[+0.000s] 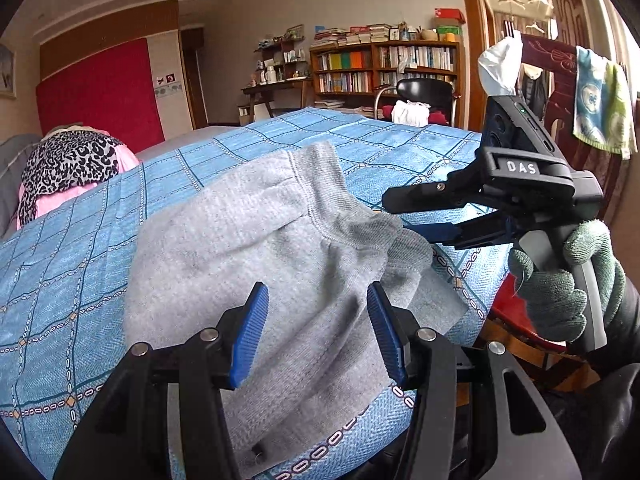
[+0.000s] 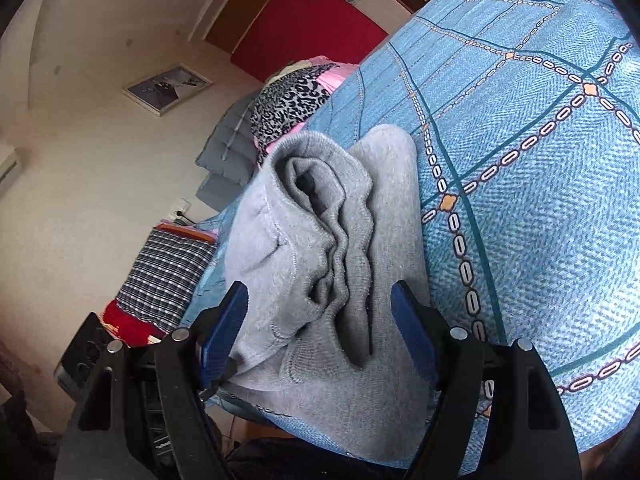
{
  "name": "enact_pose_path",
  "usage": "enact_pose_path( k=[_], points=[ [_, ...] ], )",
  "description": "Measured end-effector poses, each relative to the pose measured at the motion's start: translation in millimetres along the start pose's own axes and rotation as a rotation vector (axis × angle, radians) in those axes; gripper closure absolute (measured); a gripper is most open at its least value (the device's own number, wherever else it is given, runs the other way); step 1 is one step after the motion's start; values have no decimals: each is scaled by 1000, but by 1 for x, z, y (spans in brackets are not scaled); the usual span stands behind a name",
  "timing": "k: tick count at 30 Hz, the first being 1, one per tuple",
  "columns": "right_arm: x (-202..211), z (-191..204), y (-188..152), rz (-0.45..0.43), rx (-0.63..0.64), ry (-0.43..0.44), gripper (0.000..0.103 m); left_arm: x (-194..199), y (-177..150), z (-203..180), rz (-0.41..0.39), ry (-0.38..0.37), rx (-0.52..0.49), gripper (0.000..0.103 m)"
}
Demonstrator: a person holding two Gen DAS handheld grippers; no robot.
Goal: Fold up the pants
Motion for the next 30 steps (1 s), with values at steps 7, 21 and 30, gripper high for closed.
enact_pose_path(
  k=[7,21,30],
  points=[
    [-14,16,1,10,35,-62,27,-3,-13,13,37,-21,32,51],
    [-27,72,13,-5,374,-288,80,8,-15,31,6,-25,82,48],
    [17,97,22,-72,487,-358,81,33,15,39,-63,-116,152,41]
  ],
)
Point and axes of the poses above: each gripper's, at about its wrist camera, not at the fingertips, and x roughly against the way its jaws point, z to its left, y to its top, the point moved 4 cm from there along -x, roughly the way its jaws point, and after that the axes turned 14 degrees about x, right-handed, at the moved point
